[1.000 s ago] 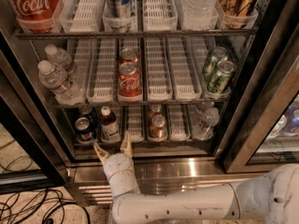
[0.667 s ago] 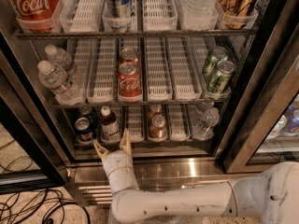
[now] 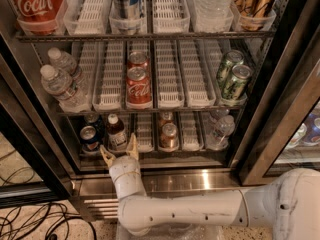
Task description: Pick blue plastic bottle from bottom shelf of fridge
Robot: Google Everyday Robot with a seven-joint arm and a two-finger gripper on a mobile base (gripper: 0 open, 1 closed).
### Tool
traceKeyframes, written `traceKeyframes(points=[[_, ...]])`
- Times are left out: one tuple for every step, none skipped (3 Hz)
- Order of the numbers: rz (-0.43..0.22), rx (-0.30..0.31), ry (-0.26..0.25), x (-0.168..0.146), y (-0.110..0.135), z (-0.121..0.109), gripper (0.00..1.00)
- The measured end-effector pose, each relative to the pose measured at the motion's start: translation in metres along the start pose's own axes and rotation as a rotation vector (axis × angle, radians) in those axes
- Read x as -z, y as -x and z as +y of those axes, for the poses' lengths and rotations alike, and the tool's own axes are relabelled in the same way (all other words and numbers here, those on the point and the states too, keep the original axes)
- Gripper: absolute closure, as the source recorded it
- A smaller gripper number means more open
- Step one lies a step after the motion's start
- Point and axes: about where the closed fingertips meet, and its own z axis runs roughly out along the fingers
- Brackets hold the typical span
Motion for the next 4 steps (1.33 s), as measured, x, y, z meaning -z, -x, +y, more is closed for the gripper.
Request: traceKeyframes(points=[[-0.002, -0.007, -0.015, -0.020, 0.005, -0.011, 0.30], [0.007, -0.012, -0.001, -0.026, 0.003, -0.007, 0.32], [0.035, -0.021, 0.034, -0.036, -0.005, 0.004, 0.33], [0.034, -0.022, 0.033, -0.036, -0.005, 0.003, 0.34]])
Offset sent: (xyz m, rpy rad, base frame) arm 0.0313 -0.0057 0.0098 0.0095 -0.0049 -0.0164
